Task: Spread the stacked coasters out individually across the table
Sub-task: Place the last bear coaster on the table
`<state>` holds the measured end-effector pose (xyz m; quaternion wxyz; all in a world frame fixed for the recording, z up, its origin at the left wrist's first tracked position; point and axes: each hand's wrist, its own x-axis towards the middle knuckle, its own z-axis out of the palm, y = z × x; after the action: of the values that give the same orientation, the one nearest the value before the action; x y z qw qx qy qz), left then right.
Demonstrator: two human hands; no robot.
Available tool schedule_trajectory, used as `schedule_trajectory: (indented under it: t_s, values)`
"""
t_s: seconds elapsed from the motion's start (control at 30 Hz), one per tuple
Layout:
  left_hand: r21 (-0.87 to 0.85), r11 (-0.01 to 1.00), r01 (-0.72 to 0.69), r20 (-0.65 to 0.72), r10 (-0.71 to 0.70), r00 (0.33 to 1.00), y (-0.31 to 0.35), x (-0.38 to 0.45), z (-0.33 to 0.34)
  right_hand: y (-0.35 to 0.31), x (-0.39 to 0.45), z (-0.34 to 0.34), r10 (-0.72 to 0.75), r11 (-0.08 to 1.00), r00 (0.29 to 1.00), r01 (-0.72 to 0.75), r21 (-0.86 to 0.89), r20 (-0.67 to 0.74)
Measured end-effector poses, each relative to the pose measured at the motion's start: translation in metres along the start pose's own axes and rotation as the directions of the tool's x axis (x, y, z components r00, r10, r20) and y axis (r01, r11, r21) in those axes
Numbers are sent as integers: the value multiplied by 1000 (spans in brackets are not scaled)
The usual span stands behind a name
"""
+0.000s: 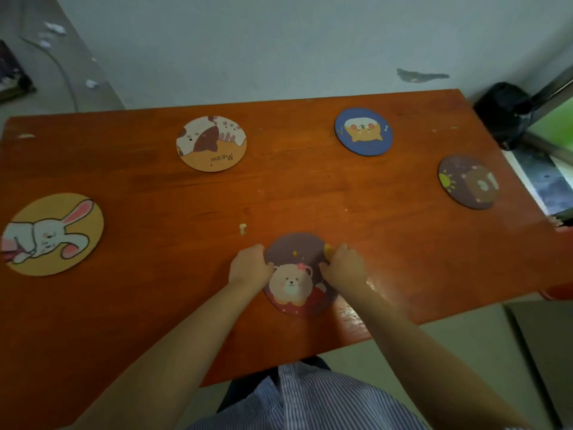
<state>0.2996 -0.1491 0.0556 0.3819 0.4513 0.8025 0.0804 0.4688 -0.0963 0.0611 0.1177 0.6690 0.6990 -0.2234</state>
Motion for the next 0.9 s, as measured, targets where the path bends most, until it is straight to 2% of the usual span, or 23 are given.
schedule_trajectory:
  t_s: [0.1, 0.2, 0.33, 0.43, 0.53, 0.67, 0.9]
  values:
    - [-56, 993, 104, -19, -106, 994, 2, -8, 10, 17, -7, 8, 92, 974, 995, -80, 210, -45]
    - [-178, 976, 129, 7, -130, 992, 2, -15, 19, 33, 1, -2, 49, 925, 998, -31, 379, -38]
    - [-462, 868, 182, 69, -170, 983, 14, -26, 28, 41, 18, -28, -36, 889, 992, 86, 449, -118]
    - [-532, 818, 219, 96, -199, 975, 25, -29, 37, 48, 31, -41, -84, 901, 990, 125, 415, -115]
    - [-504, 832, 231, 75, -224, 972, 38, -30, 45, 59, 35, -39, -90, 936, 992, 113, 333, -84]
    - [-406, 882, 241, 24, -253, 967, 41, -30, 57, 74, 33, -30, -103, 942, 991, 124, 312, -84]
    - [-254, 950, 179, -35, -194, 980, 40, -30, 67, 83, 30, -9, -222, 947, 963, 250, 202, -151]
